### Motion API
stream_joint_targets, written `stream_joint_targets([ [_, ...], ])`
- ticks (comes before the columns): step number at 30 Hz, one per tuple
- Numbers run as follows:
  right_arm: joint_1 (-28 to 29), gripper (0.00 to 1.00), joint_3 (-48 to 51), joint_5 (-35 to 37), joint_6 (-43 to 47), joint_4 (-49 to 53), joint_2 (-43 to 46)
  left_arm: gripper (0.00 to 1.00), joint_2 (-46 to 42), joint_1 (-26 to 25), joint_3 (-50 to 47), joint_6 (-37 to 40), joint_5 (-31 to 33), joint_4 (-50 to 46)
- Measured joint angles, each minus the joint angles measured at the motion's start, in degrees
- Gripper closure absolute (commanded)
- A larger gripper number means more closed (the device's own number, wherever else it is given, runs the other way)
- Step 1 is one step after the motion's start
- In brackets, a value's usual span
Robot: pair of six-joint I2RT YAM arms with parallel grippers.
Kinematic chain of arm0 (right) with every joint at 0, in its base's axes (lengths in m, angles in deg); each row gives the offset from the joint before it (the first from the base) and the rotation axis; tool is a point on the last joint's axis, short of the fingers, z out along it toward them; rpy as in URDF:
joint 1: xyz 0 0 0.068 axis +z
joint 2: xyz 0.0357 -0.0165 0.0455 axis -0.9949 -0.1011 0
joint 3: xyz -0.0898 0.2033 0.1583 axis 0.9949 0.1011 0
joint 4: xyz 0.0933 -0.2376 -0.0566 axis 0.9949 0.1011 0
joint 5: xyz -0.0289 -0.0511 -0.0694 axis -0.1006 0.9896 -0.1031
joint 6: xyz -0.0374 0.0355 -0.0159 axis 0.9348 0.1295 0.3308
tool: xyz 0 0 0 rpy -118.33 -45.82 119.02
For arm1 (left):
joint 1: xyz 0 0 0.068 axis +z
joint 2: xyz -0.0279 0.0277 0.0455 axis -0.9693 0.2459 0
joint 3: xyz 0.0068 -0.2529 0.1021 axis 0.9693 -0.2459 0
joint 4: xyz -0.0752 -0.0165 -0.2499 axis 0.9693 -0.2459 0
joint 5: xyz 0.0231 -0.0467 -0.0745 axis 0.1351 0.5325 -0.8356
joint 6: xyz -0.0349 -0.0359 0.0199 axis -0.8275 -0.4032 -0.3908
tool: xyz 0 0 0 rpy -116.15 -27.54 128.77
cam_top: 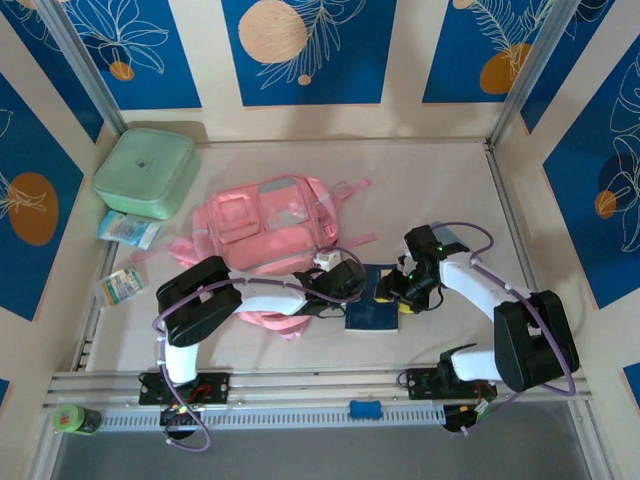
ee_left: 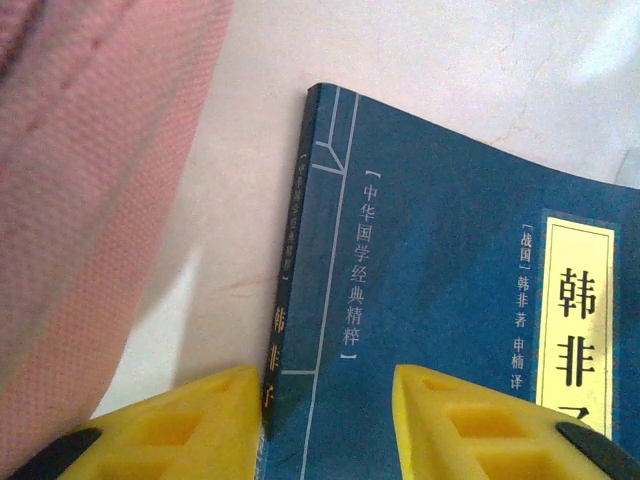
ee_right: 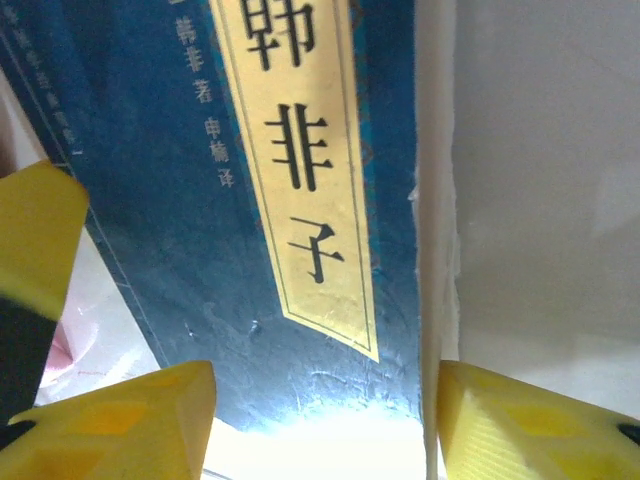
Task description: Pack books, pencil case, and school supplies into a backpack
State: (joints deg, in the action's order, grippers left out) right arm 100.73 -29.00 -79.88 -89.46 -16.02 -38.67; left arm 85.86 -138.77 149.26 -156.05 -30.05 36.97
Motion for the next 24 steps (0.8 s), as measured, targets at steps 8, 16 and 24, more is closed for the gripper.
stream_joint_targets([
  [8, -0.04, 0.67, -0.07, 0.07, 0.00, 1.60, 1.95, 0.62, 0.28, 0.00, 0.09, 0.46, 0.09, -0.11],
  [16, -0.98, 0.86, -0.07, -0.44, -0.74, 1.81, 5.53, 0.62, 0.31, 0.00, 0.26, 0.90, 0.24, -0.44],
  [24, -5.18, 1.00, 0.33, -5.81, -1.25, 0.33, 9.38, 0.53, 0.20, 0.00, 0.85, 2.10, -0.04, -0.94],
])
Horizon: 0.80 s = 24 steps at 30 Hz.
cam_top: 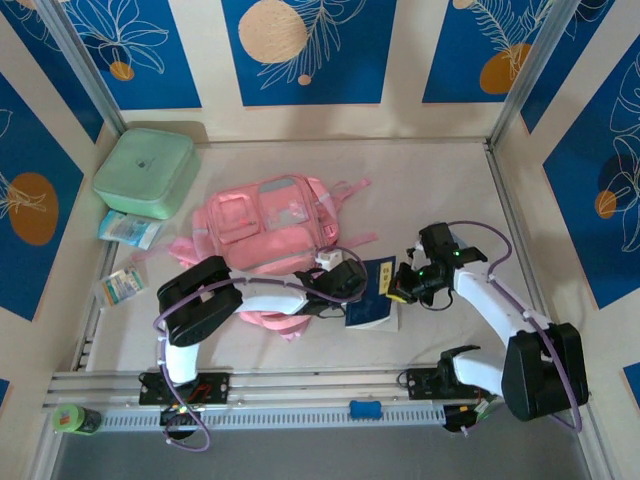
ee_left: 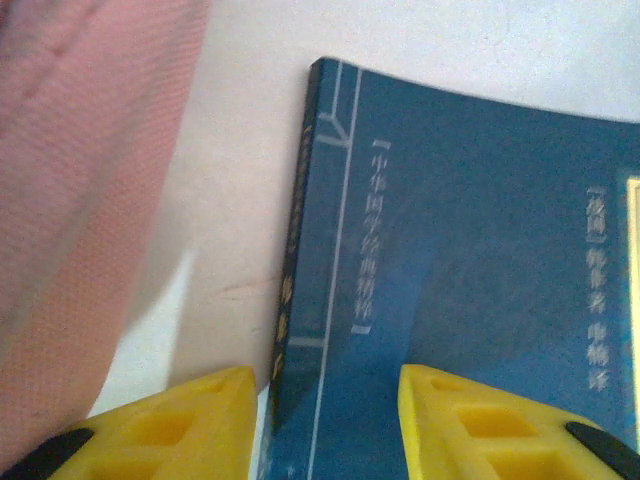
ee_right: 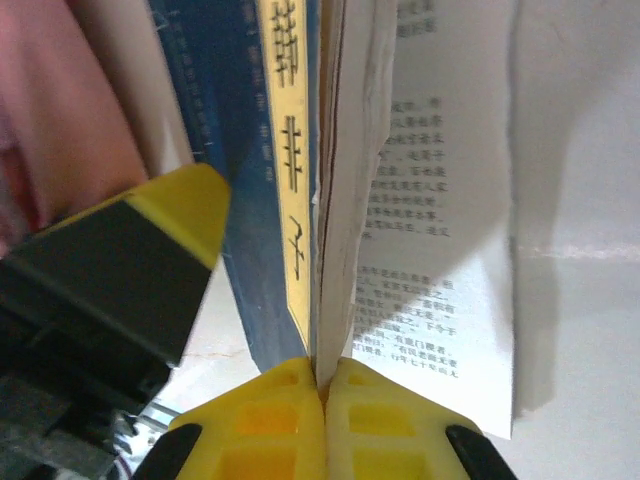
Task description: Pack books, pencil case, and school supplies into a backpack
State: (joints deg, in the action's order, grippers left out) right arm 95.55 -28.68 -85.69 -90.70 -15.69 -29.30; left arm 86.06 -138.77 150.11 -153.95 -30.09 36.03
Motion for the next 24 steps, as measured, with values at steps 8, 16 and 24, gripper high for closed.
stream_joint_targets([
  [8, -2.91, 1.00, -2.54, -2.43, -0.70, 1.29, 8.46, 0.37, -11.54, 0.00, -0.70, 4.48, -0.63, -2.10],
  [16, -2.49, 1.00, -12.57, -9.03, -1.11, 0.39, 11.93, 0.22, -35.41, 2.62, -9.16, 9.68, -1.70, -3.58],
  [24, 6.01, 1.00, -16.79, -16.28, -3.26, -7.82, 7.28, 0.12, -50.14, 11.23, -18.78, 12.87, -8.55, -4.39],
])
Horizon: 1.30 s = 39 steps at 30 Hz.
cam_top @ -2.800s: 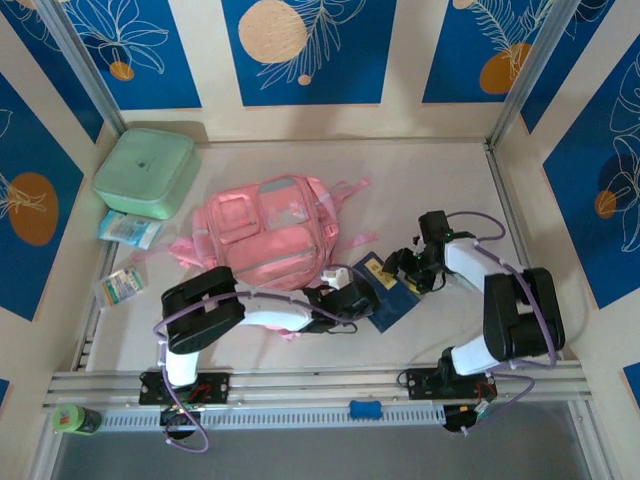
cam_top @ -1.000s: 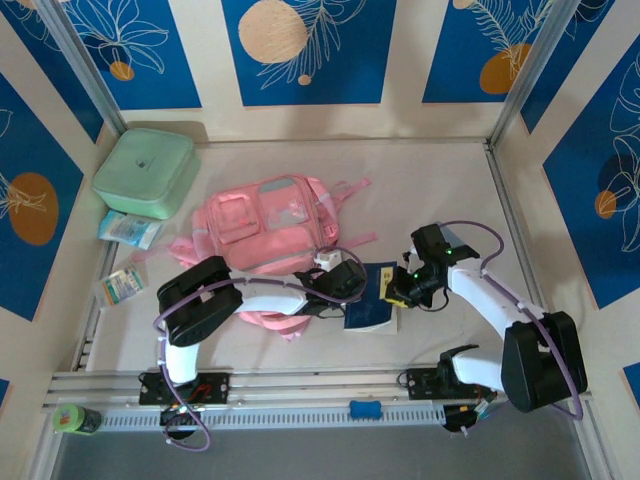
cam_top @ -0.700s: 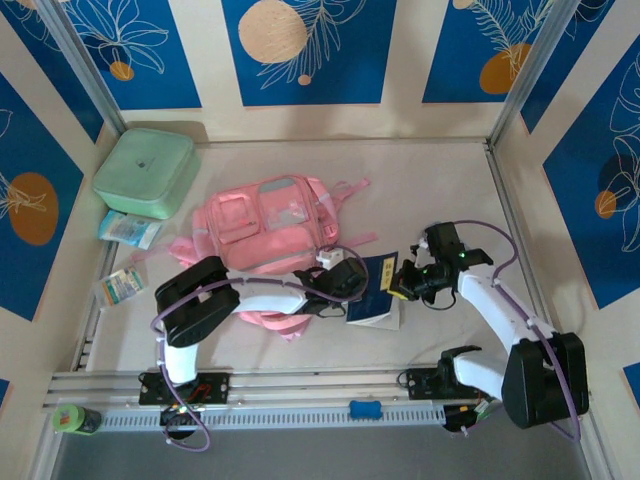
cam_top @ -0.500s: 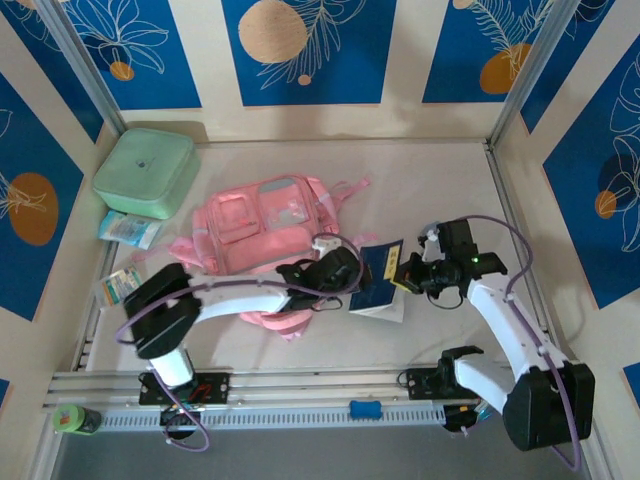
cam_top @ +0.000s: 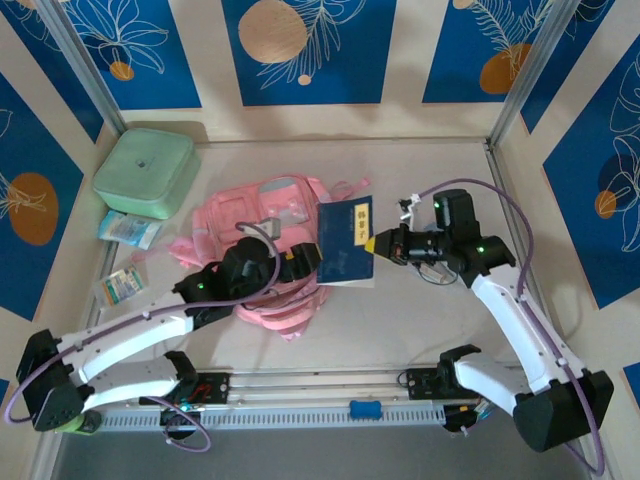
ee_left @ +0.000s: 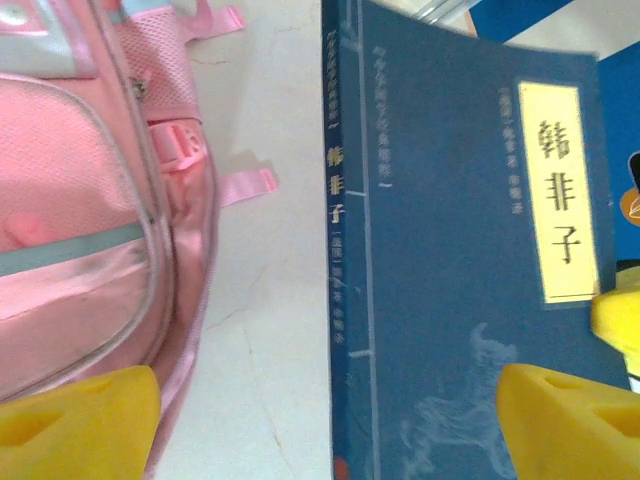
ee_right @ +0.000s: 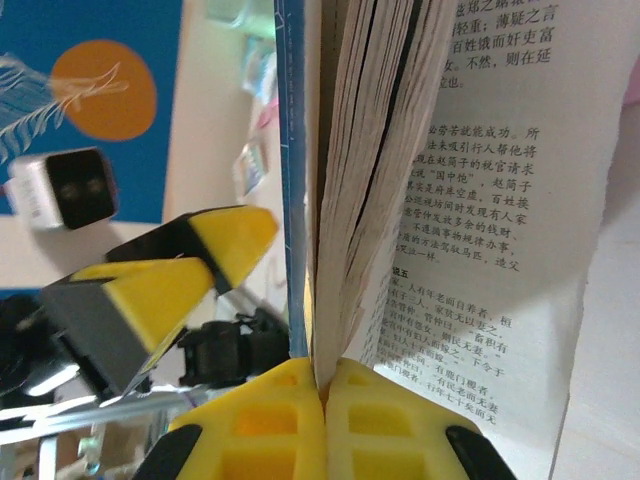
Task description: Pack books, pencil case, and school supplies into a backpack
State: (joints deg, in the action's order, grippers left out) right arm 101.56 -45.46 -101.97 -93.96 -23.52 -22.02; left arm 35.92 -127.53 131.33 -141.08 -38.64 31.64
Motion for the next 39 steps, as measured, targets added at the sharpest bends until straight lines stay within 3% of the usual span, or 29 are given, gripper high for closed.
stream_joint_targets([
  [5, 3.61, 1.00, -0.04, -3.50, -2.84, -7.23, -4.00, 0.14, -2.25, 3.87, -5.77, -0.26, -6.21, 5.66],
  [9, 5.88, 1.00, -0.07, -4.11, -3.82, -10.67, -6.08, 0.22, -1.86, 4.59, -6.67, -0.46, -11.28, 10.51],
  [18, 5.07, 0.98, 0.76, -5.73, -4.20, -14.58, -8.48, 0.61, -1.81, 5.73, -6.67, -0.52, -15.28, 15.78],
  [23, 3.93, 0.78, 1.73, -6.82, -3.72, -15.06, -8.85, 0.83, -0.83, 6.05, -6.19, -0.22, -16.11, 16.72],
  [27, 2.71, 0.41, 2.73, -7.23, -2.64, -14.56, -8.87, 0.97, 0.17, 6.29, -5.18, 0.04, -16.98, 17.62],
  [31, 0.96, 0.11, 3.50, -9.11, -2.10, -14.10, -9.14, 1.00, 1.03, 6.38, -4.68, -0.24, -18.23, 19.34],
  [34, 0.55, 0.02, 3.63, -11.78, -2.27, -14.29, -10.86, 1.00, 2.27, 6.38, -4.33, -0.48, -19.41, 22.01],
  [39, 1.84, 0.06, 5.20, -17.00, -5.53, -19.52, -11.85, 1.00, 4.00, 6.51, -4.04, -0.68, -19.93, 24.06],
])
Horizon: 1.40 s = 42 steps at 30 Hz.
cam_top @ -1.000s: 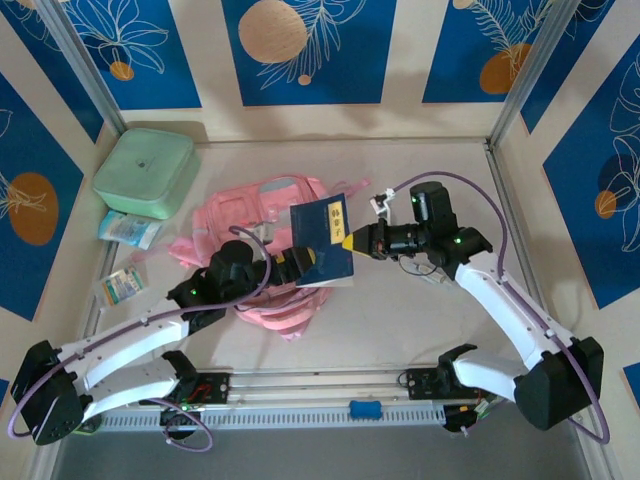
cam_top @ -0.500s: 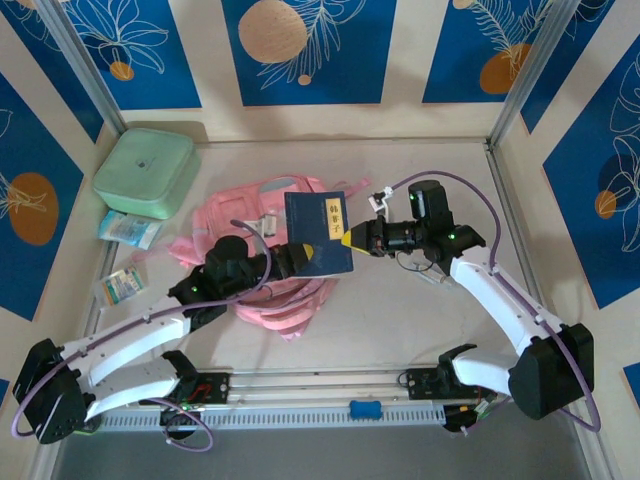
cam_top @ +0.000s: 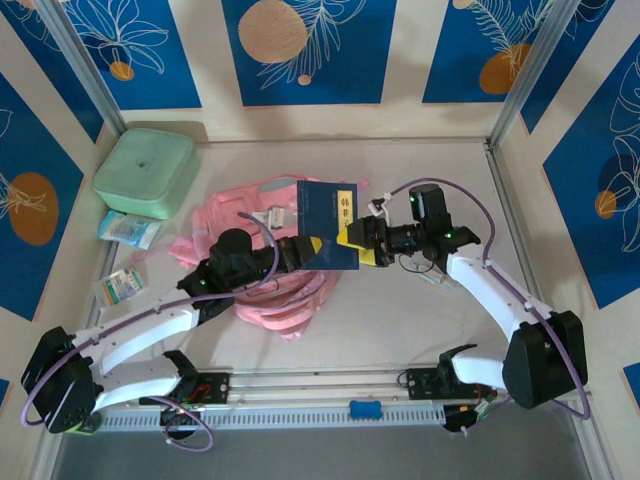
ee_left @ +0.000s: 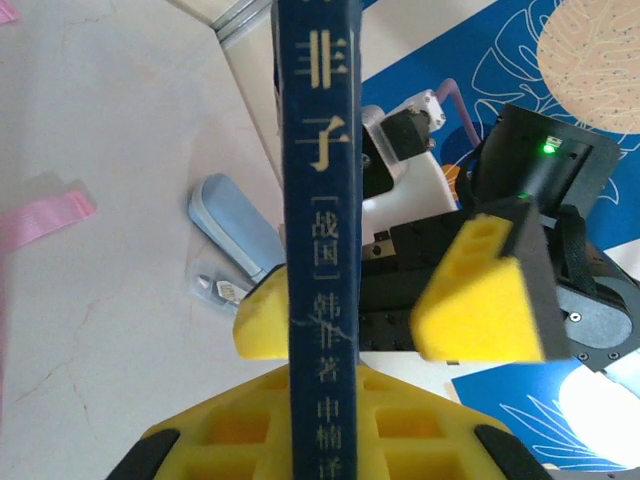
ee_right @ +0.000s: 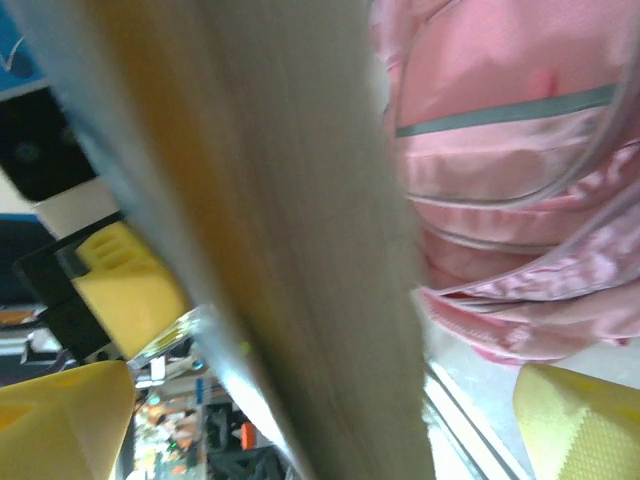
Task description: Pack books, pencil case, and school supplies into a backpack
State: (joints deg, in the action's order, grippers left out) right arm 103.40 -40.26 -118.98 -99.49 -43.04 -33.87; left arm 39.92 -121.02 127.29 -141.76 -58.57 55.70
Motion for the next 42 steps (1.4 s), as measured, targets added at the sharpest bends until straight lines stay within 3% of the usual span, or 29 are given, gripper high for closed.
stream_joint_targets([
  [5, 0.50, 0.30, 0.59, -1.14, -2.16, -3.45, 2.32, 1.00, 0.17, 0.72, 0.00, 0.00, 0.98, -0.74],
  [9, 0.31, 0.66, 0.72, -1.03, -3.10, -4.81, 2.60, 1.00, 0.17, 1.03, 0.00, 0.00, 2.40, -1.81],
  [17, 0.61, 1.00, 0.76, 0.92, -3.02, -4.22, 0.61, 0.98, 0.17, 1.27, 0.00, 0.11, 3.26, -2.71],
  [19, 0.63, 1.00, 0.61, 1.36, -2.62, -3.23, 0.61, 0.93, 0.17, 1.27, 0.00, 0.35, 3.23, -3.19],
  [21, 0.61, 1.00, 0.28, 1.86, -1.84, -1.84, 0.61, 0.69, 0.11, 1.27, 0.00, 0.98, 3.21, -3.85],
  [24, 0.26, 1.00, -0.96, 2.86, 0.07, 1.88, 0.61, 0.56, -0.92, 1.27, 0.39, 4.70, 3.82, -9.60],
  [34, -7.04, 1.00, -1.81, 8.68, 6.75, 16.31, 3.63, 0.39, -3.21, 0.61, 6.82, 25.16, 14.91, -40.94],
  [42, -10.54, 1.00, -0.52, 11.02, 9.29, 21.81, 7.43, 0.25, 4.92, -2.93, 11.34, 40.28, 23.10, -51.60],
])
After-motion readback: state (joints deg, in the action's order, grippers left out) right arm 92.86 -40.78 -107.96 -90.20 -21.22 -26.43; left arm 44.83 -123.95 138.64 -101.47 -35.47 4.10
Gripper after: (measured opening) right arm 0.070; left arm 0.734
